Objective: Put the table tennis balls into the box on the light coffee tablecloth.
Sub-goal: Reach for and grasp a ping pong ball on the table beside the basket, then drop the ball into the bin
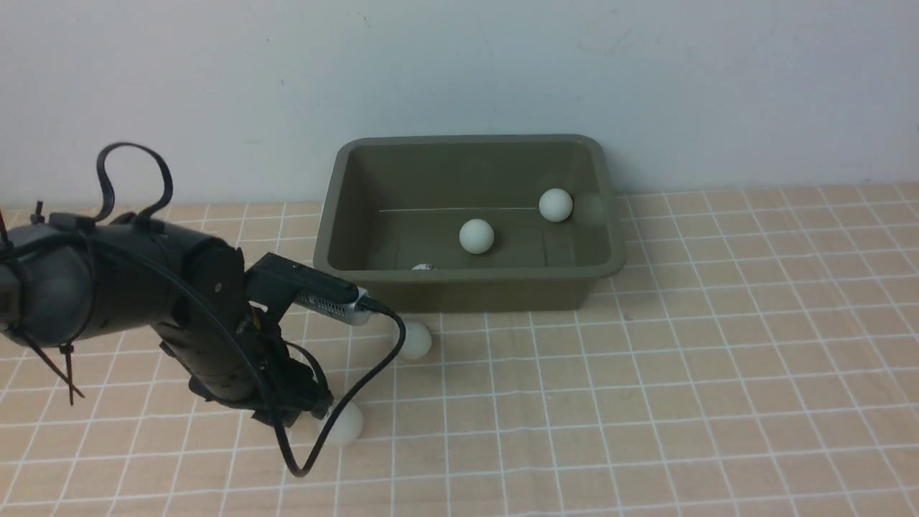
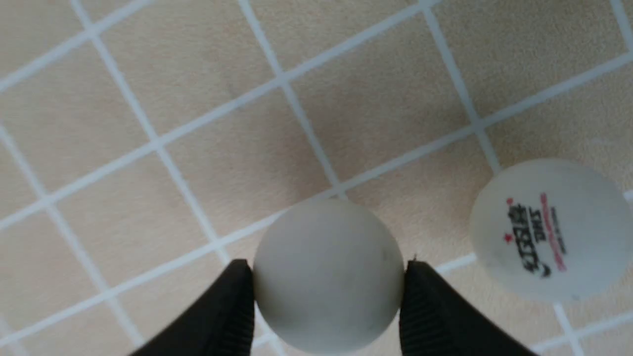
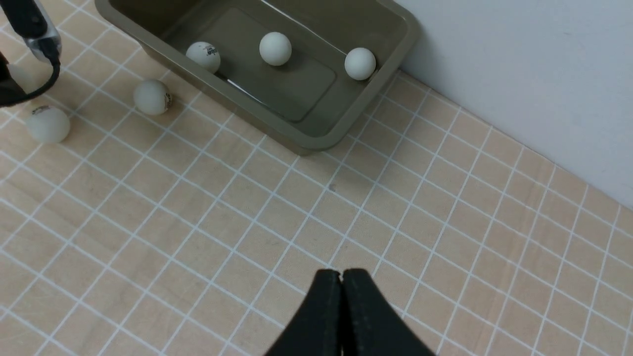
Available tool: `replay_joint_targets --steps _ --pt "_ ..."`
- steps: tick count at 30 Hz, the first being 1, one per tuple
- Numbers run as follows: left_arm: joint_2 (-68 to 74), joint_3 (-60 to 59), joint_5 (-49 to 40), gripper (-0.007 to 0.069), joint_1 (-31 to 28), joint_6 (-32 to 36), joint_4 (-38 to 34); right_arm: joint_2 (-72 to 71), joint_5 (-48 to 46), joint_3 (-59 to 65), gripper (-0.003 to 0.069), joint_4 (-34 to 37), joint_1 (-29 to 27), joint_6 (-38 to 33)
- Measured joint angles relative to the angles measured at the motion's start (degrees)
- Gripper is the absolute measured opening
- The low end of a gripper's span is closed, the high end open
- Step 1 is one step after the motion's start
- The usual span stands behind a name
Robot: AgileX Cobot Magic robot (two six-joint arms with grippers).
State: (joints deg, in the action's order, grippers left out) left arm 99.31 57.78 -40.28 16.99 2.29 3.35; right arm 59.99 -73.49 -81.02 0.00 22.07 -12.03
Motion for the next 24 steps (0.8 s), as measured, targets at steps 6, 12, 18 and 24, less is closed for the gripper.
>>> replay_joint_targets --steps 6,12,18,24 --pt "-0.59 14.12 -14.86 0.0302 0.03 0.0 0.6 0.0 0.06 0.0 -0.0018 0.0 0.0 0.0" --pt "-0.6 27.0 -15.97 0.0302 0.21 0.78 -1.53 0.0 0.06 0.0 -0.0018 0.0 0.0 -0.06" --pt "3.83 32.92 -8.67 0.0302 0.21 7.06 -9.87 0.0 0.06 0.0 -0.0018 0.0 0.0 -0.9" --pt "12.72 36.1 -3.88 0.0302 0.39 12.07 -13.58 0.0 0.06 0.0 -0.0018 0.0 0.0 -0.9"
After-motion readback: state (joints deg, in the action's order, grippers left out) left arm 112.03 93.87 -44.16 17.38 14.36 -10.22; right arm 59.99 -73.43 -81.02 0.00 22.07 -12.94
